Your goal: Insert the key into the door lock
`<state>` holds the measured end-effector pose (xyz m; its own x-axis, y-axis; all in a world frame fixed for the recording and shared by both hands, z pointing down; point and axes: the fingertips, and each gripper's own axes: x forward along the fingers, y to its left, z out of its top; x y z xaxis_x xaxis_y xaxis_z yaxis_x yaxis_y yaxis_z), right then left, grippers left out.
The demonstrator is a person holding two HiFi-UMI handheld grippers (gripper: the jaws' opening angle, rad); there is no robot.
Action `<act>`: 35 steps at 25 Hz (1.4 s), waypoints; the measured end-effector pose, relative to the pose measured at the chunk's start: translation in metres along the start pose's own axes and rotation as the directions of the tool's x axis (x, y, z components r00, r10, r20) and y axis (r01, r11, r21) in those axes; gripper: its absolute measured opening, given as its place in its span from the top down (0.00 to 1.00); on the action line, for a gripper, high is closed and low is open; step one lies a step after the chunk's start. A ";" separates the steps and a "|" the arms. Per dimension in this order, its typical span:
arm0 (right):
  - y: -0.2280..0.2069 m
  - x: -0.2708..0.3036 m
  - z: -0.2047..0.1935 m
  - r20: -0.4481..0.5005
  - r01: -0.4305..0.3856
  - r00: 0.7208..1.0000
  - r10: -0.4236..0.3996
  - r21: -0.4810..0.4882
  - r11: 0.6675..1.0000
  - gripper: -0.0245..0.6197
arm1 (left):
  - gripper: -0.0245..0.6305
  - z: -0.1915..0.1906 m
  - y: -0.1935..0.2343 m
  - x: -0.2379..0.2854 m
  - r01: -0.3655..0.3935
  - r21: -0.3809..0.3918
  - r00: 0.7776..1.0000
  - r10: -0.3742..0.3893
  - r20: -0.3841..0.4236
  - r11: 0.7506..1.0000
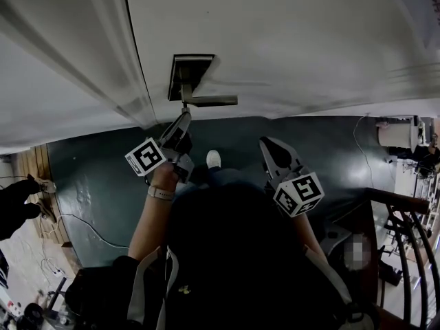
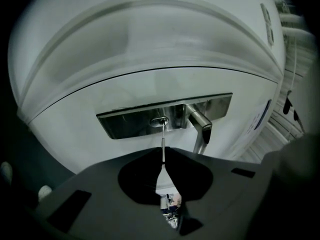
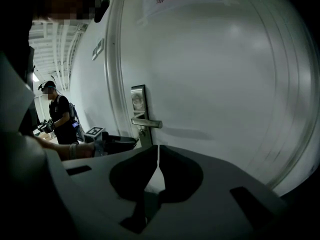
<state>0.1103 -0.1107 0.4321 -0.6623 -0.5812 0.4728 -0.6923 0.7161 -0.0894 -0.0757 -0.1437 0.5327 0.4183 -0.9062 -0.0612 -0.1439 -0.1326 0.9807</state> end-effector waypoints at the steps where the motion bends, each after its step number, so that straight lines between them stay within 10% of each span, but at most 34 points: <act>1: 0.000 0.000 0.000 0.001 0.000 1.000 0.000 0.000 1.000 0.93 | 0.92 0.001 -0.001 0.000 0.002 -0.012 1.000 -0.002 0.010 1.000; 35: -0.001 0.000 0.003 0.025 -0.006 1.000 0.005 0.035 0.999 0.93 | 0.92 0.009 -0.005 0.004 -0.078 -0.100 0.997 0.076 -0.025 0.992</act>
<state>0.1104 -0.1126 0.4298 -0.6728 -0.5872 0.4501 -0.6979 0.7056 -0.1227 -0.0817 -0.1503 0.5260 0.4285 -0.9034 0.0178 -0.0859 -0.0212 0.9961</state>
